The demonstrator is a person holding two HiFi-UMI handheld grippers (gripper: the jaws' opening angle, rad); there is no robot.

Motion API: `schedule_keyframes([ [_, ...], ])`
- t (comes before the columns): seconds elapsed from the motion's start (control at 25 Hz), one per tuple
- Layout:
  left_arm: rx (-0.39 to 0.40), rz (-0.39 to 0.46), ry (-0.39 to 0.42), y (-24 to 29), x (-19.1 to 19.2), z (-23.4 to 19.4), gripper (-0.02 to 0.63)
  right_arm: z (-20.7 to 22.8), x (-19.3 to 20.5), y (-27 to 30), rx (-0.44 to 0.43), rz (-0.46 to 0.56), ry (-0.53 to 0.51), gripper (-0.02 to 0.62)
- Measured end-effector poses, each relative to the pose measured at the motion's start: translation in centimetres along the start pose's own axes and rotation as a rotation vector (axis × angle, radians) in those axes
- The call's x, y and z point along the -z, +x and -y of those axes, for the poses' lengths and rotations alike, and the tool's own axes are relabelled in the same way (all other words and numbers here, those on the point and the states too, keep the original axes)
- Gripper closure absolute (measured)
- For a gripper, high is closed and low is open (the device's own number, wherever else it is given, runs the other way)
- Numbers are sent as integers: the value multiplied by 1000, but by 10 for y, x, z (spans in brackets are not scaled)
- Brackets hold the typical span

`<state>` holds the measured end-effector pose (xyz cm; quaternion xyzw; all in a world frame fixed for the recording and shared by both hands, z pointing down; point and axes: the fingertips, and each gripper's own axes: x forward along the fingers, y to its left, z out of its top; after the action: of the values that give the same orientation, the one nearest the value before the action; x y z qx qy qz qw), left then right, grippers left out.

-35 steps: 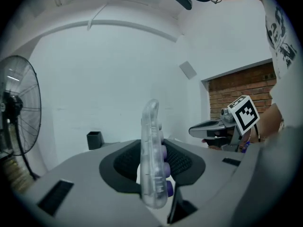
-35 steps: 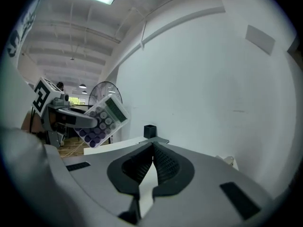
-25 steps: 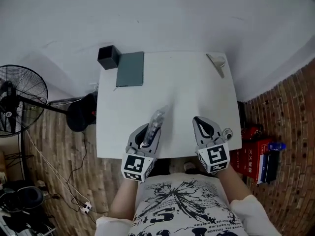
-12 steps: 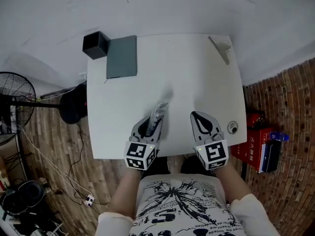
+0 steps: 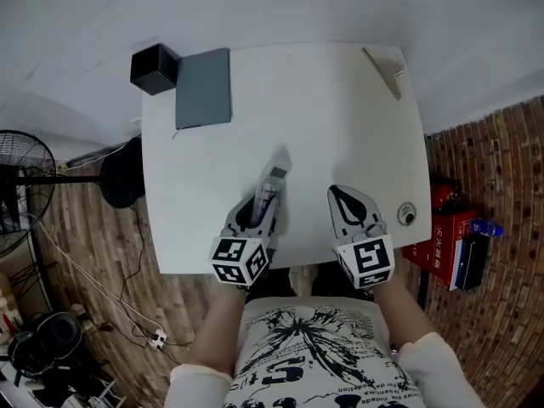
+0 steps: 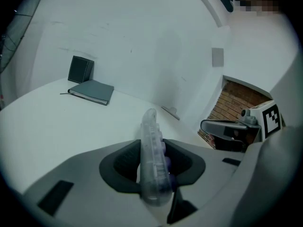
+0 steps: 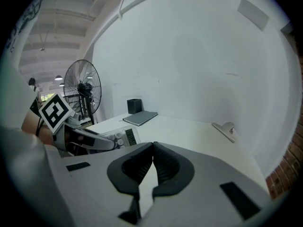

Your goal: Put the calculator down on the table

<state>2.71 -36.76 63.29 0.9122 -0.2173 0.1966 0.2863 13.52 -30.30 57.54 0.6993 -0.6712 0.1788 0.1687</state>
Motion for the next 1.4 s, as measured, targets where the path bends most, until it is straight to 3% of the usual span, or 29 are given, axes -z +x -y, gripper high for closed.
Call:
schedule_keyframes([
  [0.2,-8,-12,17,1,-1,-1,456,2,3,6,-3,-11,17,584],
  [0.36,-47,-16,89,-1,-2,-7,435,-1,1,10,-15,-1,22,583],
  [0.6,-123,-44,104,-5,5,-29,402,-11,-2,16,-40,5,19,583],
  [0.76,-121,-79,61,-7,17,-38,385,-14,-3,15,-45,9,16,583],
  [1.04,-122,-108,143,-15,9,-34,350,-13,-12,6,-27,18,-1,583],
  [1.4,-104,70,335,-61,-79,17,444,-6,-58,-28,1,129,-32,583],
])
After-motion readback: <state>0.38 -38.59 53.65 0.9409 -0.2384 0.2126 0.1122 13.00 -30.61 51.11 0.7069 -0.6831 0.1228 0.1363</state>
